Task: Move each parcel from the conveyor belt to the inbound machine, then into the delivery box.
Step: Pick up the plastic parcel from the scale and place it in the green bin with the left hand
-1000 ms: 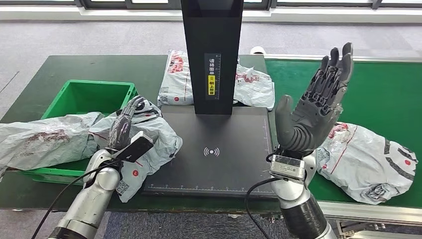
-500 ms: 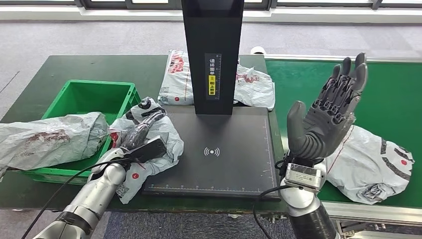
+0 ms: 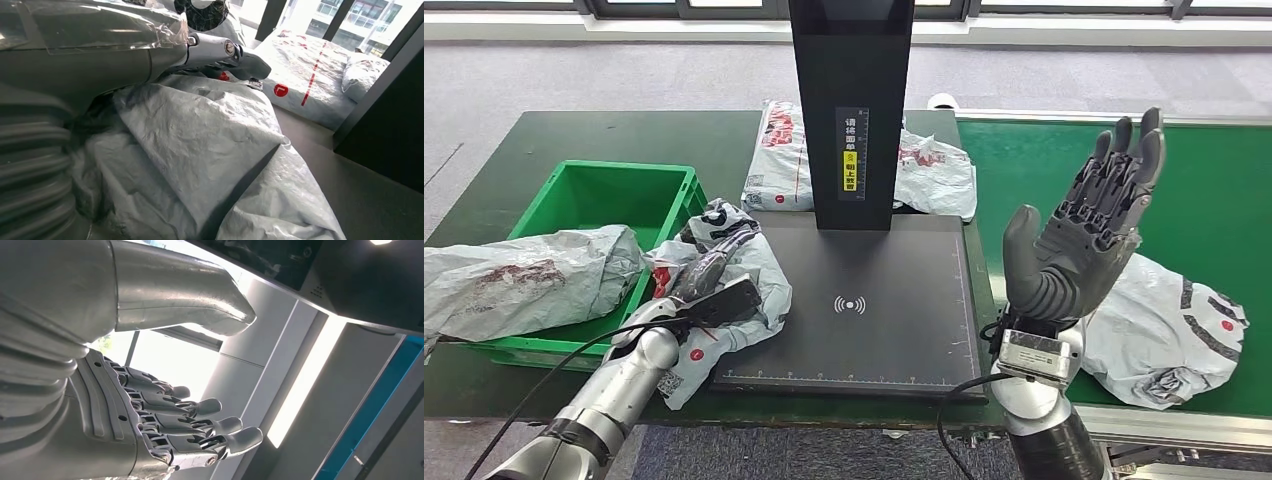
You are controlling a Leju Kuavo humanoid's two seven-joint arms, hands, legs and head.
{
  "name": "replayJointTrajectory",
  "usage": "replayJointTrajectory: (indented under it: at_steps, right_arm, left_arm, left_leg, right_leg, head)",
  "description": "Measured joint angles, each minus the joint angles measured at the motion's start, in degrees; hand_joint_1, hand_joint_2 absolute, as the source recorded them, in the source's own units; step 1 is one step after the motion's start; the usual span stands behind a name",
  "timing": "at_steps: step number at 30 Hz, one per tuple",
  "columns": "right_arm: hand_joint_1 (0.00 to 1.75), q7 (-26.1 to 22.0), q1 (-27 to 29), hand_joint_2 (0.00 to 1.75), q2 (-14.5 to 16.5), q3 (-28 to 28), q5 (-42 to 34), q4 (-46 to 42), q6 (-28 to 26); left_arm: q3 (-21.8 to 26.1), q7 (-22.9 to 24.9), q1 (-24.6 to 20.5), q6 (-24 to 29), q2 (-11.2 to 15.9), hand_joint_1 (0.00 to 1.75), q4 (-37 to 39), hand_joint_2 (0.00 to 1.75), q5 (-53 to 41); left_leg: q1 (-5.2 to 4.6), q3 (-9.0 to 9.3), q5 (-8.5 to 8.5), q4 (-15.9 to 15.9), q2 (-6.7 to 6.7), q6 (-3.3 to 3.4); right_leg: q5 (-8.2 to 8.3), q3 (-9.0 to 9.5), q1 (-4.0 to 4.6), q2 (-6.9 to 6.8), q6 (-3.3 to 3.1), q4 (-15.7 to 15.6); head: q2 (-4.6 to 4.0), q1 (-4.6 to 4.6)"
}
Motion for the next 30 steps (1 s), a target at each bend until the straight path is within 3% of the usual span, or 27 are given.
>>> replayJointTrajectory:
  at_steps: [8, 14, 18, 22, 30]
  right_arm:
    - [0.0, 0.8, 0.0, 1.75, -0.3, 0.0, -0.3, -0.1, 0.0]
    - [0.0, 2.6, -0.6, 1.75, -0.7, 0.0, -0.4, -0.1, 0.0]
    - [0.0, 3.1, -0.7, 1.75, -0.9, 0.0, -0.2, -0.1, 0.1]
    - [0.0, 3.2, -0.3, 1.75, -1.6, 0.1, 0.3, -0.1, 0.1]
    - [0.0, 3.5, 0.9, 1.75, -2.6, 0.1, 1.7, 0.0, 0.1]
  left_arm:
    - [-0.8, 1.1, -0.7, 0.4, 0.0, 0.0, 1.2, 1.75, -1.5]
    - [-2.2, 3.8, -2.2, 3.5, -0.3, 0.0, 6.4, 1.75, -5.0]
    - [-2.7, 4.1, -2.9, 5.7, -0.4, 1.75, 9.2, 1.75, -5.4]
    - [-1.0, -0.1, -0.6, 10.2, -0.3, 1.75, 7.7, 1.75, -0.7]
    - [1.8, -0.2, 2.6, 12.7, -0.2, 1.75, 2.3, 1.75, -0.9]
  left_leg:
    - [0.0, 0.0, 0.0, 0.0, -0.01, 0.0]
    - [-0.01, 0.01, 0.01, 0.0, -0.02, 0.01]
    - [-0.01, 0.11, 0.01, 0.0, -0.05, 0.03]
    - [-0.01, 0.17, 0.01, 0.0, 0.0, 0.03]
    - [-0.01, 0.15, 0.0, 0.0, -0.04, 0.03]
  right_leg:
    - [0.0, 0.01, 0.0, 0.0, 0.0, 0.0]
    - [0.0, 0.06, -0.01, -0.01, 0.0, 0.0]
    - [-0.01, 0.2, -0.01, -0.05, 0.01, 0.0]
    - [-0.01, 0.2, -0.01, -0.02, 0.01, 0.0]
    - [-0.02, 0.2, -0.01, -0.03, 0.02, 0.0]
  head:
    - [0.0, 0.0]
    - [0.0, 0.0]
    - [0.0, 0.0]
    - [0.0, 0.0]
    - [0.0, 0.0]
